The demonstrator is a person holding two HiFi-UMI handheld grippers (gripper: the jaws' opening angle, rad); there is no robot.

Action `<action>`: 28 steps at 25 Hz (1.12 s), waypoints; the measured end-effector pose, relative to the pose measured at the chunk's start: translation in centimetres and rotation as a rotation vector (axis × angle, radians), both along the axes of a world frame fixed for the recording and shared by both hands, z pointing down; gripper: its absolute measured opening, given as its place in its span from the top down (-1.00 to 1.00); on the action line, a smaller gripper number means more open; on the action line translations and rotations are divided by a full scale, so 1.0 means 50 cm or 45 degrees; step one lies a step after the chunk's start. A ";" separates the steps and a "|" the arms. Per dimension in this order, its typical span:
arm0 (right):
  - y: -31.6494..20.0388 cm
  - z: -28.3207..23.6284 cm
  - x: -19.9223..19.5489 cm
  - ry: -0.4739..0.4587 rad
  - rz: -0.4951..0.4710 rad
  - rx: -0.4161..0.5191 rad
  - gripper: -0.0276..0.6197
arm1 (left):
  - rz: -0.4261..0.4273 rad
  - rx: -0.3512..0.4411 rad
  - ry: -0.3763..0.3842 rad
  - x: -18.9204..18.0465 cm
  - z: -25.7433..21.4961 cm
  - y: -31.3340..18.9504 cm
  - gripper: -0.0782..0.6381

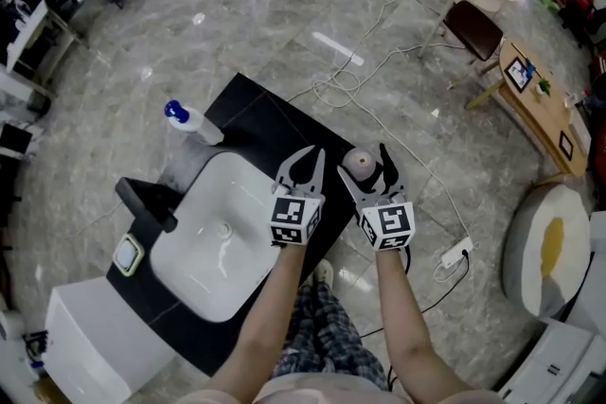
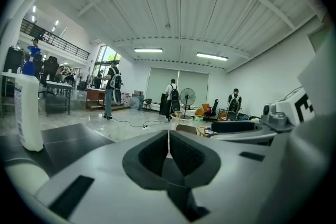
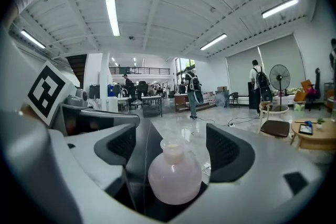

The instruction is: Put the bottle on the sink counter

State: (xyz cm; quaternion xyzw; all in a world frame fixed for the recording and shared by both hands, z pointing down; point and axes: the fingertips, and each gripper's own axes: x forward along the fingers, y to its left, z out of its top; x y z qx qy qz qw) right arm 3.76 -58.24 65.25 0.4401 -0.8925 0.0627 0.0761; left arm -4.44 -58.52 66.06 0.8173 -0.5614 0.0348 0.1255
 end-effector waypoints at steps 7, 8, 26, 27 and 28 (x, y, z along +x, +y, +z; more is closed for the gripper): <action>0.048 -0.114 0.036 -0.043 0.056 0.034 -0.28 | -0.015 0.020 -0.008 -0.027 -0.091 0.054 0.69; 0.061 -0.135 0.043 -0.043 0.058 0.039 -0.21 | -0.018 0.028 -0.009 -0.031 -0.113 0.068 0.69; 0.280 -0.415 0.161 -0.066 0.160 0.211 0.70 | -0.119 0.190 -0.037 -0.110 -0.398 0.329 0.69; 0.287 -0.423 0.163 -0.065 0.165 0.219 0.71 | -0.123 0.198 -0.033 -0.113 -0.406 0.337 0.69; 0.293 -0.431 0.167 -0.065 0.170 0.227 0.72 | -0.125 0.207 -0.030 -0.115 -0.413 0.344 0.69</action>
